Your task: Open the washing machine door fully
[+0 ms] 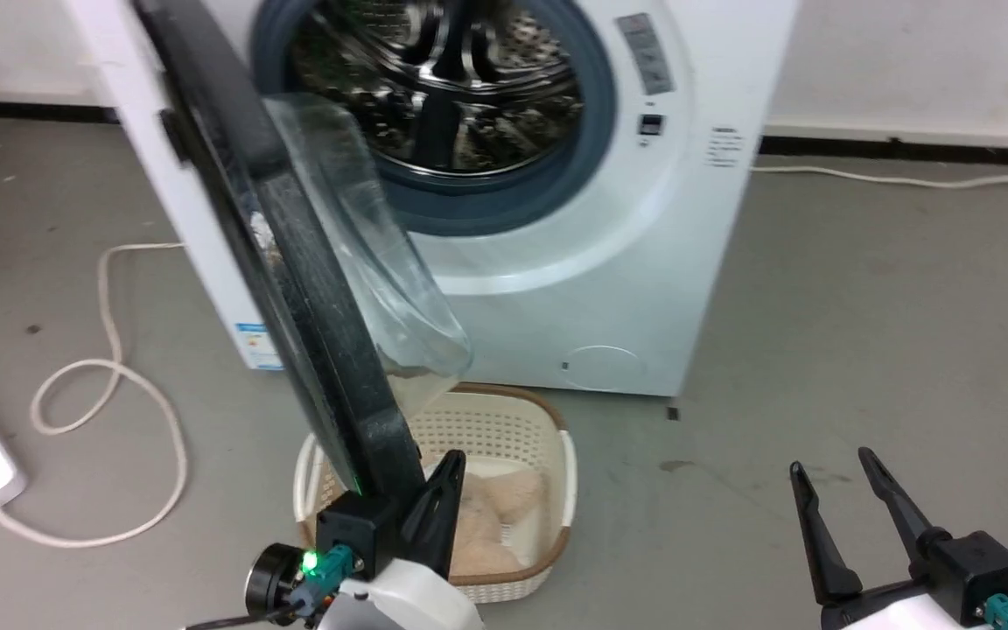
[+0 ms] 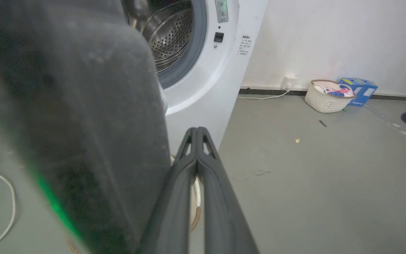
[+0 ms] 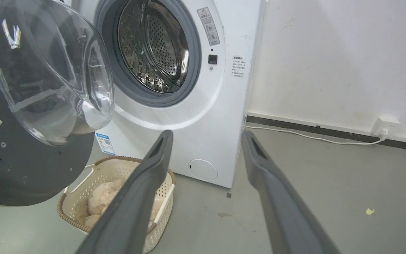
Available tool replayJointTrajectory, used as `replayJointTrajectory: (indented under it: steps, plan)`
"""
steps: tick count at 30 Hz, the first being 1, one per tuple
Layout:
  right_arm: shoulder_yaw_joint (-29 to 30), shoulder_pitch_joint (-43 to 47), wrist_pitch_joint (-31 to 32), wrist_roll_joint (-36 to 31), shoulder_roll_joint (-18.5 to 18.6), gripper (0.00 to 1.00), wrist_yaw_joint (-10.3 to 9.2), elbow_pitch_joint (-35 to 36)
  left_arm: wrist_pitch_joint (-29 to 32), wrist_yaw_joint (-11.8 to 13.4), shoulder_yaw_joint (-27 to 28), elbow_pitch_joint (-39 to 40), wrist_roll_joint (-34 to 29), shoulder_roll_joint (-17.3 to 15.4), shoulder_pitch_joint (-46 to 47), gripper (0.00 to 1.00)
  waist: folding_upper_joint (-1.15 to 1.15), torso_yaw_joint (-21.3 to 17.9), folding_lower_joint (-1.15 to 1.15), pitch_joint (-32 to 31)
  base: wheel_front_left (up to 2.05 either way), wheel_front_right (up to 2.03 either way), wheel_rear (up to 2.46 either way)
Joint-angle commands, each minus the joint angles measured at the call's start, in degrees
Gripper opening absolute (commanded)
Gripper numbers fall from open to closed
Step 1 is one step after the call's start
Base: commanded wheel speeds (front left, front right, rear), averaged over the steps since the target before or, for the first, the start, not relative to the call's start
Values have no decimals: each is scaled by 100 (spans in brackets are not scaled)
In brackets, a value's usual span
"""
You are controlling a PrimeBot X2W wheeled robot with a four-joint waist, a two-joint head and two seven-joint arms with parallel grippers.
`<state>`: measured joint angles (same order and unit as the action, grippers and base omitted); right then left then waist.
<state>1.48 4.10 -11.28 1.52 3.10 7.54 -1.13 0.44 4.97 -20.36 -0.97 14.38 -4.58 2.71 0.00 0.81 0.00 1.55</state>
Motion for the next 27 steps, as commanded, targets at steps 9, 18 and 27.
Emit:
replayJointTrajectory:
  steps: [9, 18, 27]
  plan:
    - [-38, 35, -41, 38, -23, 100, -5, 1, -74, 108, 44, -19, -44, -162, -69, 0, 0, 1157, 0, -133, 0, 0, 0]
    - [-225, -125, 4, -14, -23, 100, -5, 23, 119, 195, 537, 117, 98, -604, 71, 0, 0, 2080, 0, 113, 0, 0, 0]
    - [-386, -481, 269, -295, -23, 100, -5, 230, 112, 236, 1505, -138, 448, -1279, 586, 0, 0, 2167, 0, 1005, 0, 0, 0]
